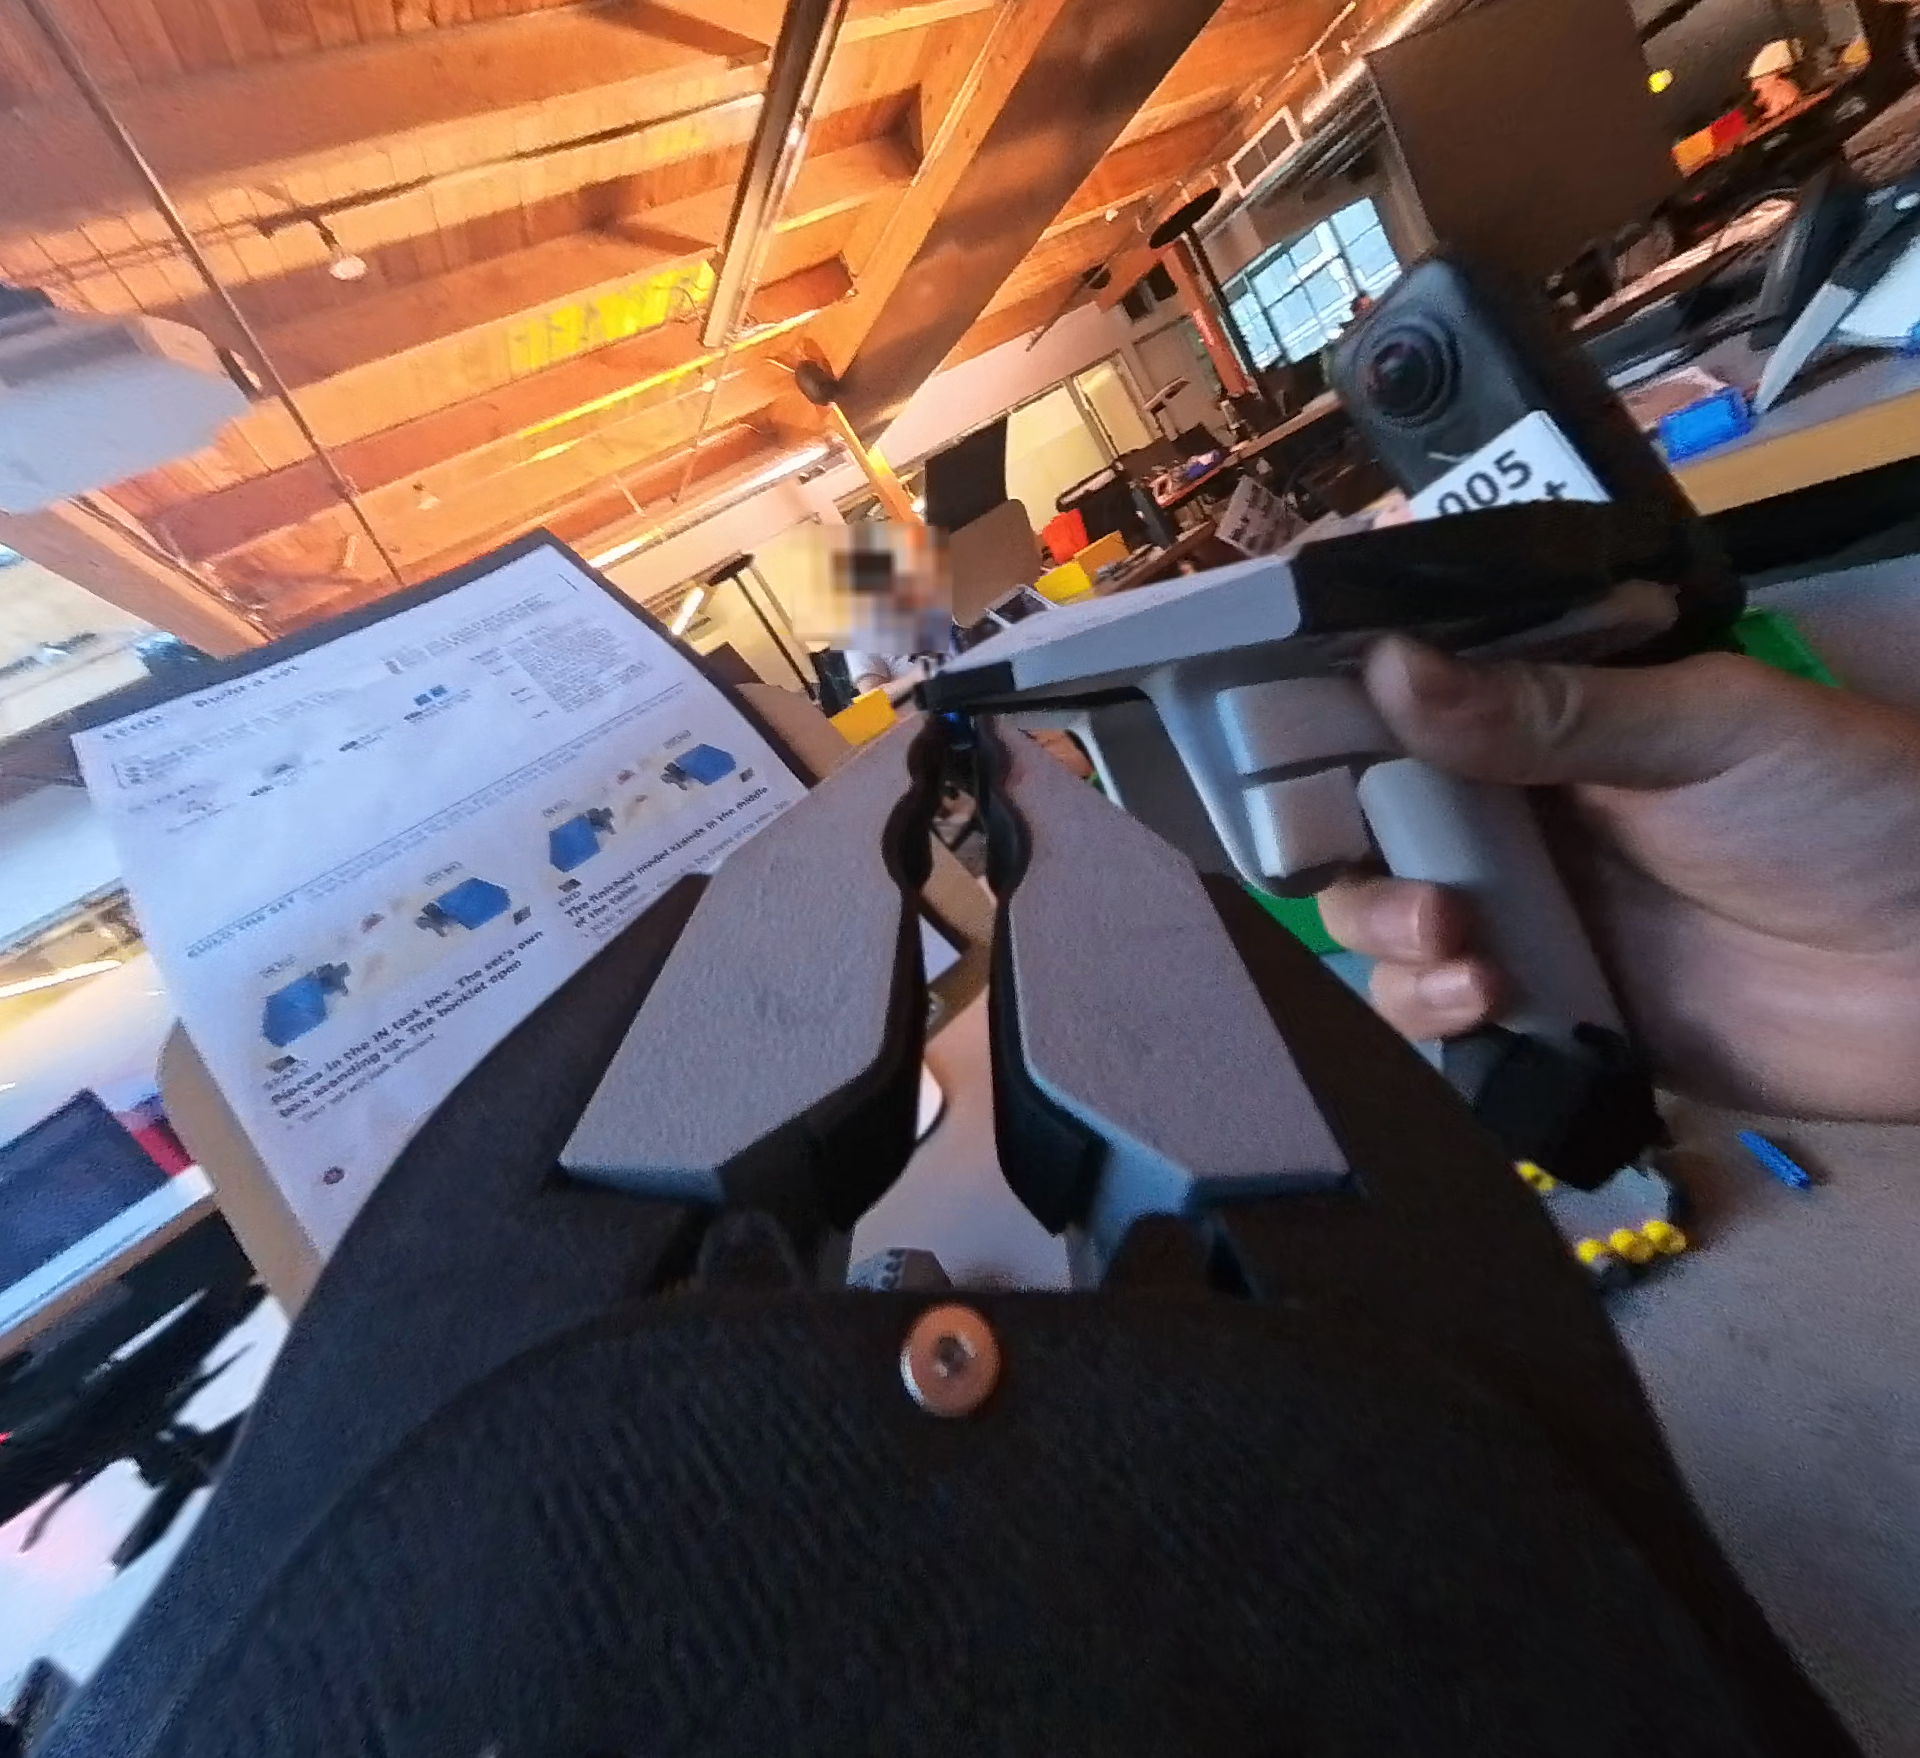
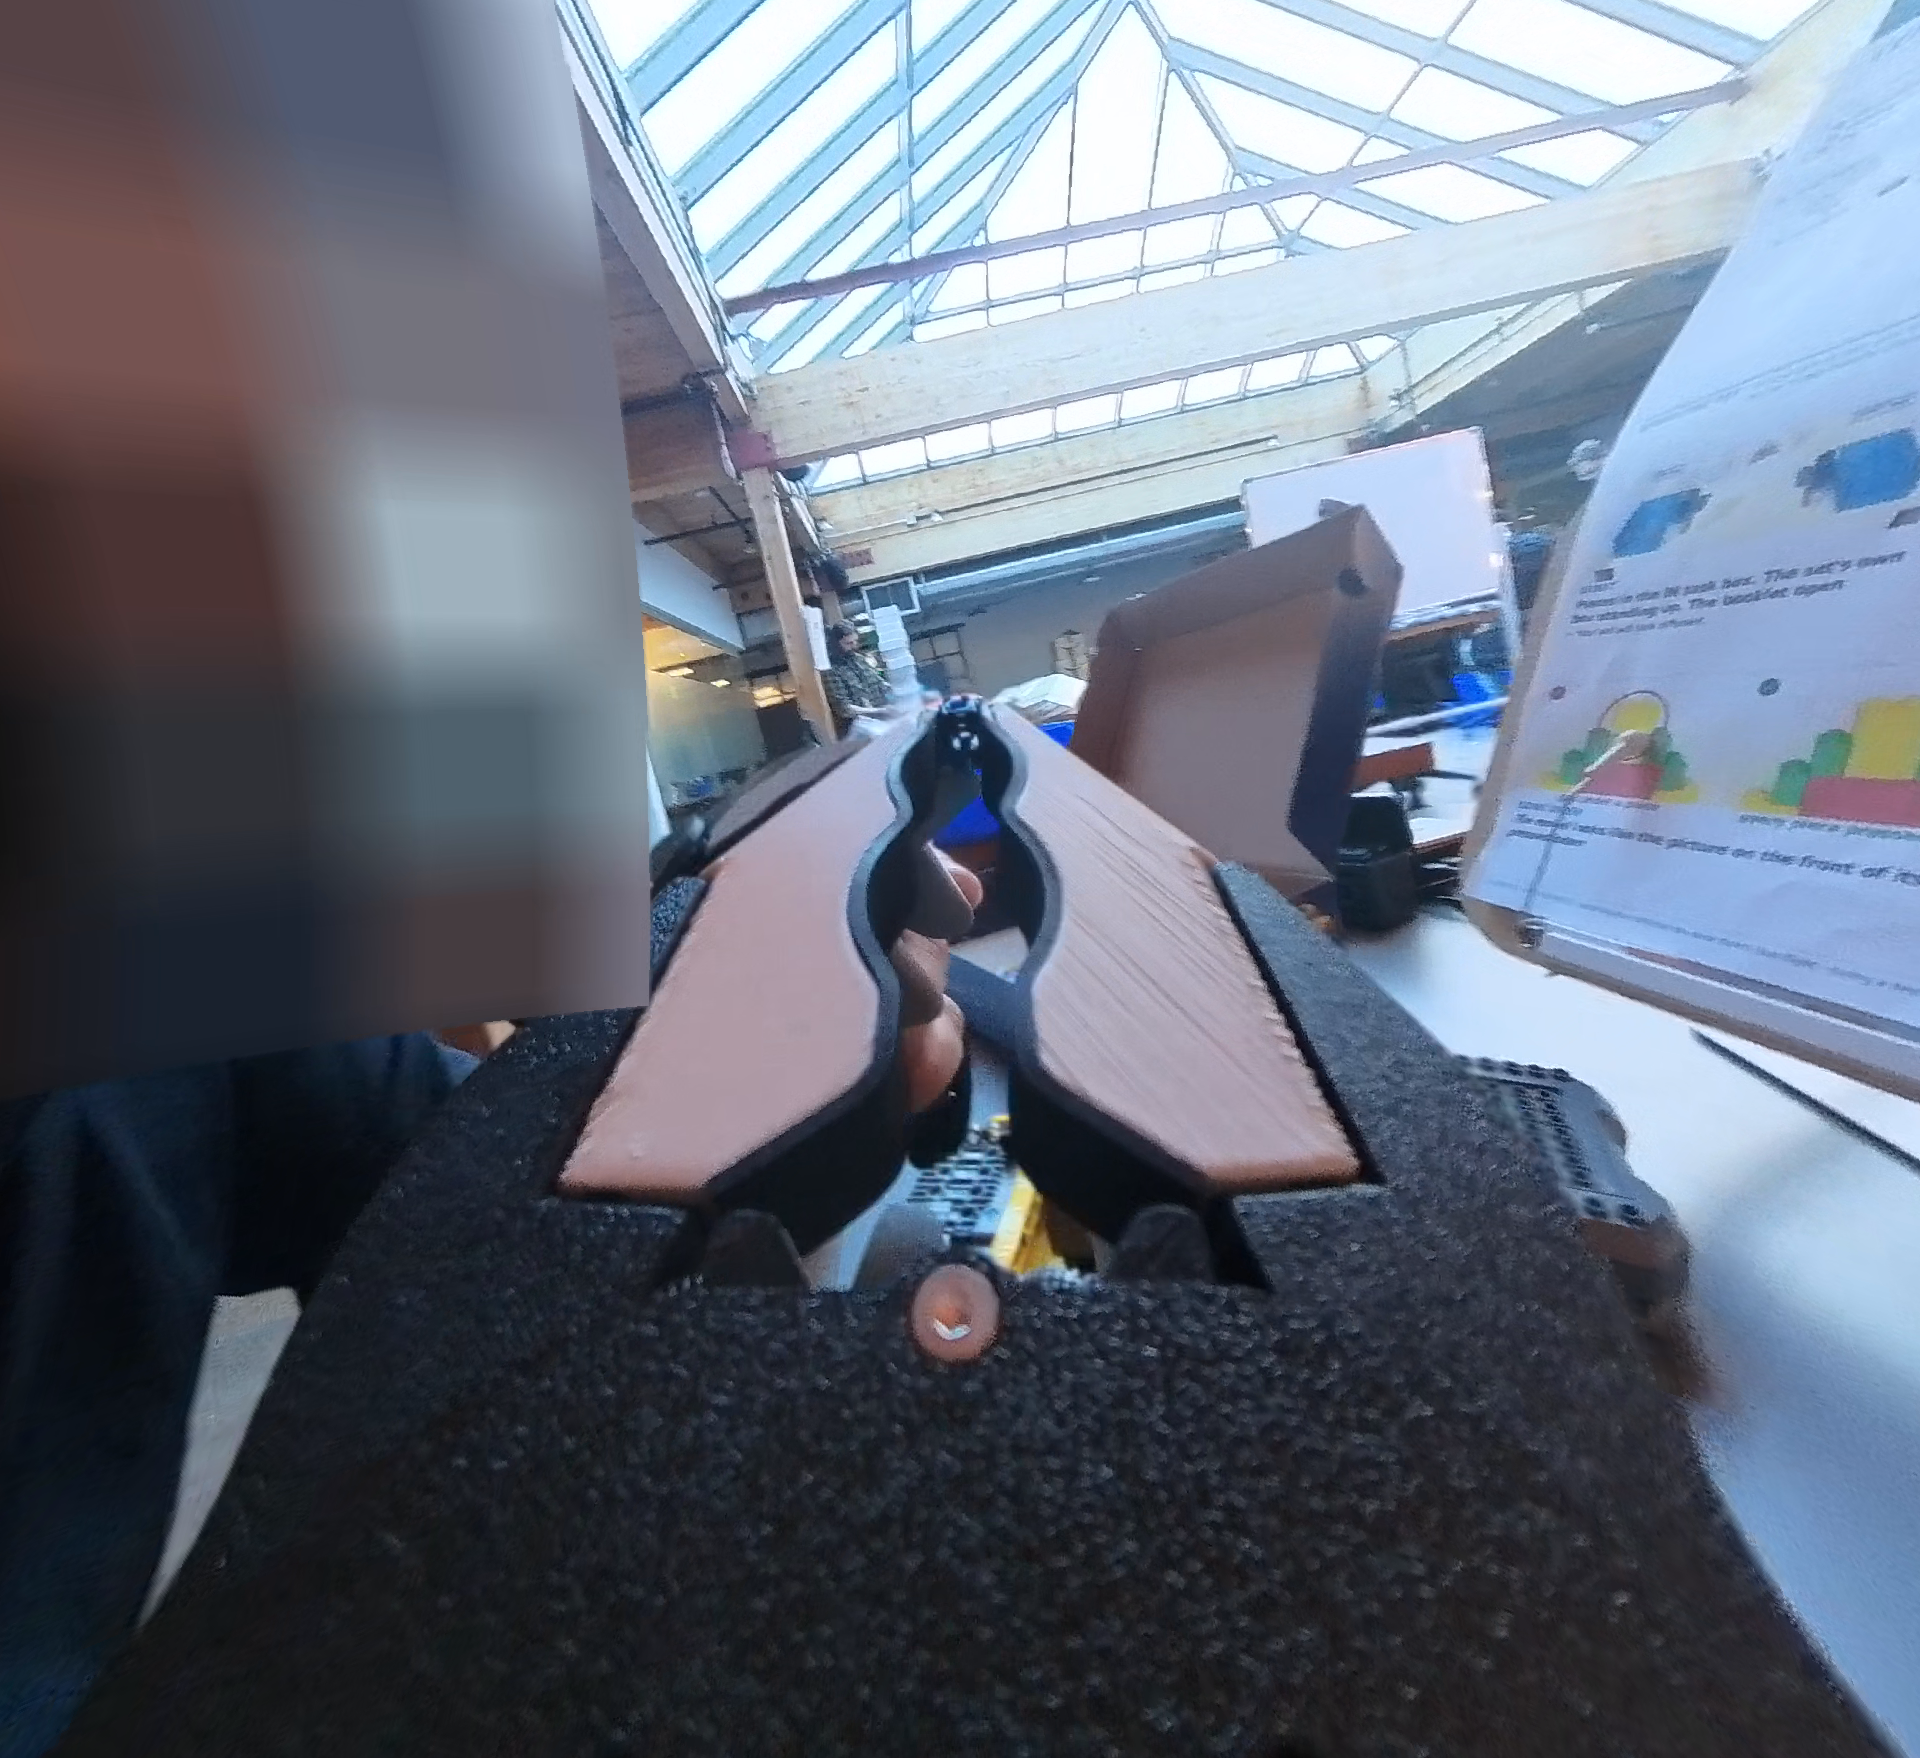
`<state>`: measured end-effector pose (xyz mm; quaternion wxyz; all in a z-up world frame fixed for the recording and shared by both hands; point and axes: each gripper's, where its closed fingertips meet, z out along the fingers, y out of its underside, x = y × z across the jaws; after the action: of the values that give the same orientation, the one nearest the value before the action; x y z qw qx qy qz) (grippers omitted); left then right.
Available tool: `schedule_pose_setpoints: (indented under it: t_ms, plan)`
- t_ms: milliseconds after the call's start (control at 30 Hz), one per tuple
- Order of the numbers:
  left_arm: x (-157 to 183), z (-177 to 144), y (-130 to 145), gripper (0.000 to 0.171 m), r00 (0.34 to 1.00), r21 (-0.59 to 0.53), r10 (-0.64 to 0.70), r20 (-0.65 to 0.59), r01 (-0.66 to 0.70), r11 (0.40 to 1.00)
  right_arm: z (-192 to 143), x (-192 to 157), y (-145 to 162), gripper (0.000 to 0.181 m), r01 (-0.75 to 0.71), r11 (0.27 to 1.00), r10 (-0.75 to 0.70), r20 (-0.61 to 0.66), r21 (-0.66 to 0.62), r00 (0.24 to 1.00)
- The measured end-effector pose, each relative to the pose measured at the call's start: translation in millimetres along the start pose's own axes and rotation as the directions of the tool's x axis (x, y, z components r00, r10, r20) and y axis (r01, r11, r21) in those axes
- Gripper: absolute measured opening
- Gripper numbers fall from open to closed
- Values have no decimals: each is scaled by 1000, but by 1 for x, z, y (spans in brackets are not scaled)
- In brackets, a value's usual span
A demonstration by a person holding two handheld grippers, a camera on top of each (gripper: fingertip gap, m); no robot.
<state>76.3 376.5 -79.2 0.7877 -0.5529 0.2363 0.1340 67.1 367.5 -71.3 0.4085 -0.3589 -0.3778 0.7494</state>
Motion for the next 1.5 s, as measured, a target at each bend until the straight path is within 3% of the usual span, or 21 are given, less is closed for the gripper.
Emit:
schedule_pose_setpoints:
  t_ms: [200,433,500,667,800,900,1000,1233,1500]
  plan:
    - [0,-3,-6,2,969,31,-201,-146,208,978,2,-5,-1,4,249,964,-257,-86,-95,963]
    - [7,-7,-16,2,819,20,-440,-369,480,877,0,-18,-6,3,388,905,-403,-60,-177,913]
    - [10,-8,-20,2,756,4,-488,-436,544,839,-1,-22,-6,3,389,902,-402,-33,-189,915]
    - [15,-13,-26,2,523,-80,-607,-598,715,695,0,-31,-4,2,401,887,-407,24,-230,913]
    - [24,-24,-37,1,335,-164,-605,-722,766,621,-2,-47,-2,3,449,856,-430,129,-257,894]
    - [25,-26,-38,1,284,-184,-610,-739,787,589,-1,-49,-1,4,492,827,-476,126,-270,870]
    - [25,-25,-38,1,300,-171,-609,-734,786,594,1,-46,-2,5,498,825,-486,116,-265,866]
    - [16,-20,-31,1,406,-129,-605,-685,750,649,-8,-45,-15,2,450,862,-435,116,-233,893]
    - [23,-16,-26,1,423,-151,-616,-664,731,665,-9,-37,-7,6,409,864,-395,109,-293,912]
